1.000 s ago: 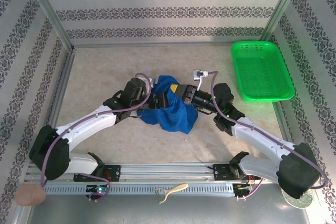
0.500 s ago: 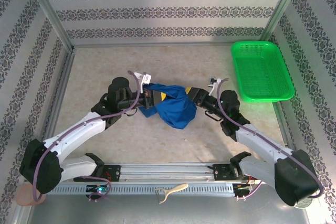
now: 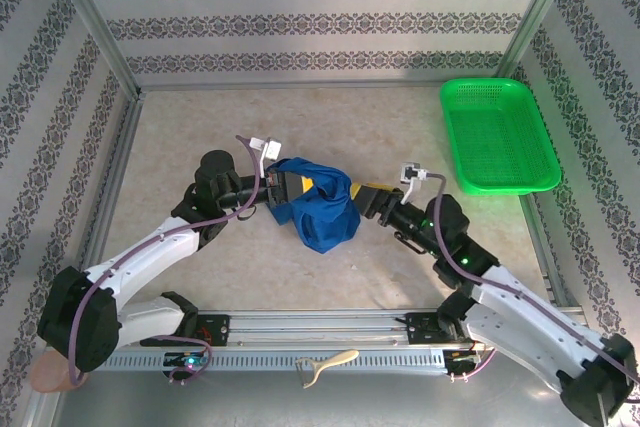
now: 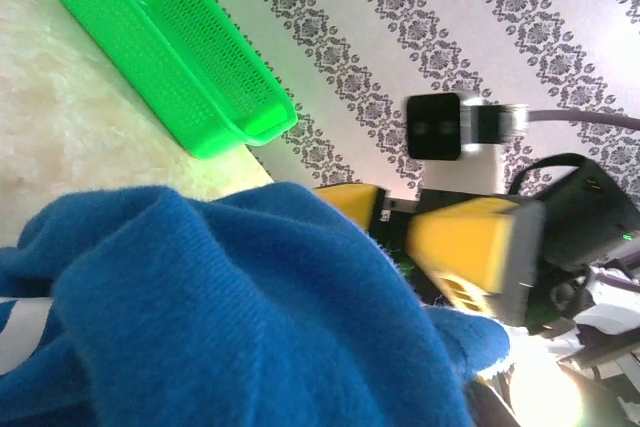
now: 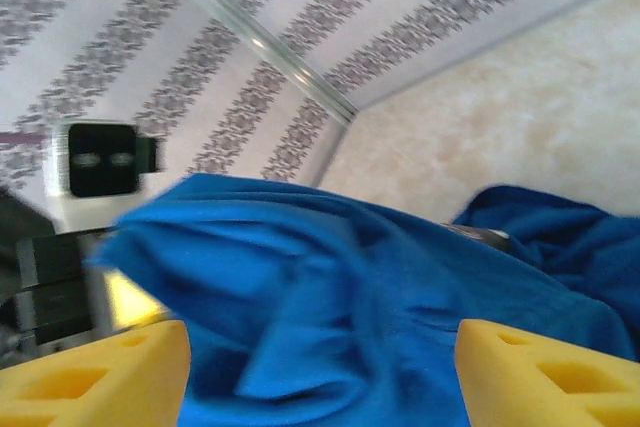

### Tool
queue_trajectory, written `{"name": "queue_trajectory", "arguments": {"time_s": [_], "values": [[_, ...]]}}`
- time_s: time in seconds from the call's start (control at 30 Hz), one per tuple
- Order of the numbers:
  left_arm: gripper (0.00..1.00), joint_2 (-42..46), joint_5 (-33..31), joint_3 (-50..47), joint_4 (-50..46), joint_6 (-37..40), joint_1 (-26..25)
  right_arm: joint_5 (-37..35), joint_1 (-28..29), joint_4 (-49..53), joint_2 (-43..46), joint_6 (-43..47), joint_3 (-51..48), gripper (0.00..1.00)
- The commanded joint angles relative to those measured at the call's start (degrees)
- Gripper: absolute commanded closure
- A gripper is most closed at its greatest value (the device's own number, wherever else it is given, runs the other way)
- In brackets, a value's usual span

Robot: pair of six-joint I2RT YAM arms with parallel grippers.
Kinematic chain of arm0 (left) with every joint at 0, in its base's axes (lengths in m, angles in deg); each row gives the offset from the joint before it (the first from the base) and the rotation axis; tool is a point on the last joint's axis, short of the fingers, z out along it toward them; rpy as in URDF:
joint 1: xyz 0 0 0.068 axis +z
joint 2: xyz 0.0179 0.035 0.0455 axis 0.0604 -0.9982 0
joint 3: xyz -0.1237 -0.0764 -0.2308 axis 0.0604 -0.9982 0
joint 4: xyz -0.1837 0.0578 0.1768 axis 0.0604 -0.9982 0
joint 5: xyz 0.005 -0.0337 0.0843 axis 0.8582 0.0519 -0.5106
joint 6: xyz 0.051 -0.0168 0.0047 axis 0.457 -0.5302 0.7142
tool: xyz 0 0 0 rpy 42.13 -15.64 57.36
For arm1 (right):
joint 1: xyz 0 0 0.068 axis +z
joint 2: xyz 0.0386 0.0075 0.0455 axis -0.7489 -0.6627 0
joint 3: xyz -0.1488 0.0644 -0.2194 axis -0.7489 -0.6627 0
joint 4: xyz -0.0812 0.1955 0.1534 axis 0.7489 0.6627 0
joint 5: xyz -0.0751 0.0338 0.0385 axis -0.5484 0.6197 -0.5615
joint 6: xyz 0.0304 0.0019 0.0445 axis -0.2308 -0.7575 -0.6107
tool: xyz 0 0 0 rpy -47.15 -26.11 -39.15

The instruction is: Fold the inside-out t-shirt

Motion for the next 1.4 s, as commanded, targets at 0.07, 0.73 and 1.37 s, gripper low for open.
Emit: {"name": "queue_trajectory", "arguments": {"time_s": [0.07, 0.73, 1.37], "values": [[1.0, -0.6, 1.79, 0.0, 4.9, -1.27, 0.74, -13.11, 9.25, 7.54, -4.42, 11.76, 6.64, 0.31], [1.0, -0.41, 3.13, 1.54, 2.53, -1.18, 0.73, -11.49, 11.51, 9.87, -22.49, 20.0, 19.82, 0.75], [0.25, -2.95, -4.65, 4.39, -8.84, 6.05, 4.52, 11.87, 1.5, 9.64, -16.88, 10.77, 34.9, 1.0]]}}
